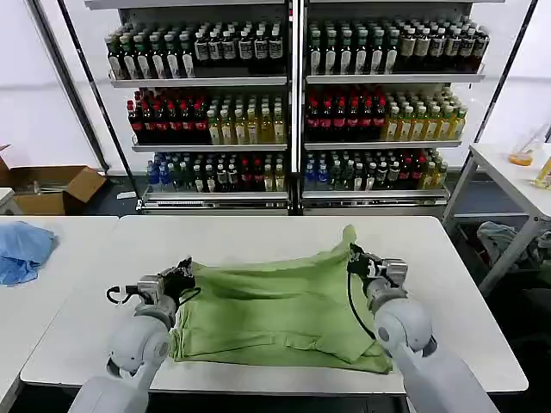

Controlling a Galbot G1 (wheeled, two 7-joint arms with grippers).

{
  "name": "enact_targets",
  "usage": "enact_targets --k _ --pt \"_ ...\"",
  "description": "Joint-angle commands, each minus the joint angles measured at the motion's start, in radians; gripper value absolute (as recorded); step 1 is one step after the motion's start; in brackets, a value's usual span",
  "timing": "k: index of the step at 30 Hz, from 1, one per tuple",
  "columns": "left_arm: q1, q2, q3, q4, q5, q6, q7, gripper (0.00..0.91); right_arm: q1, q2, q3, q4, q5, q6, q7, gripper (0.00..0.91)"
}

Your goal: Fold and organize the clothes.

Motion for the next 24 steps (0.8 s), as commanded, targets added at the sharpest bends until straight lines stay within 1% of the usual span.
enact_targets --k 1,7,12,13,14,24 --pt "0.131 0.043 -0.010 -0.094 0.070 0.005 0.018 0.030 -0.231 -0.022 0.064 0.184 -0.012 -0.006 0.010 0.000" --pt "0.158 0.041 -0.005 -0.092 0.109 0.006 0.032 0.020 -0.295 -0.014 0.098 0.205 -0.014 -0.010 0.016 0.000" --pt "0.177 0.029 -0.001 -0.070 0.182 0.006 0.047 0.030 -0.341 -0.005 0.116 0.210 -0.016 -0.014 0.028 0.000" --pt "0.180 0.027 0.000 -0.067 0.194 0.006 0.049 0.020 -0.346 -0.004 0.116 0.211 -0.018 -0.016 0.030 0.000" --pt "0.183 0.023 0.000 -0.062 0.211 0.006 0.051 0.030 -0.357 0.000 0.118 0.212 -0.022 -0.018 0.032 0.000" --pt "0.199 0.010 -0.005 -0.052 0.270 0.006 0.069 0.020 -0.391 0.023 0.105 0.233 -0.044 -0.038 0.068 0.000"
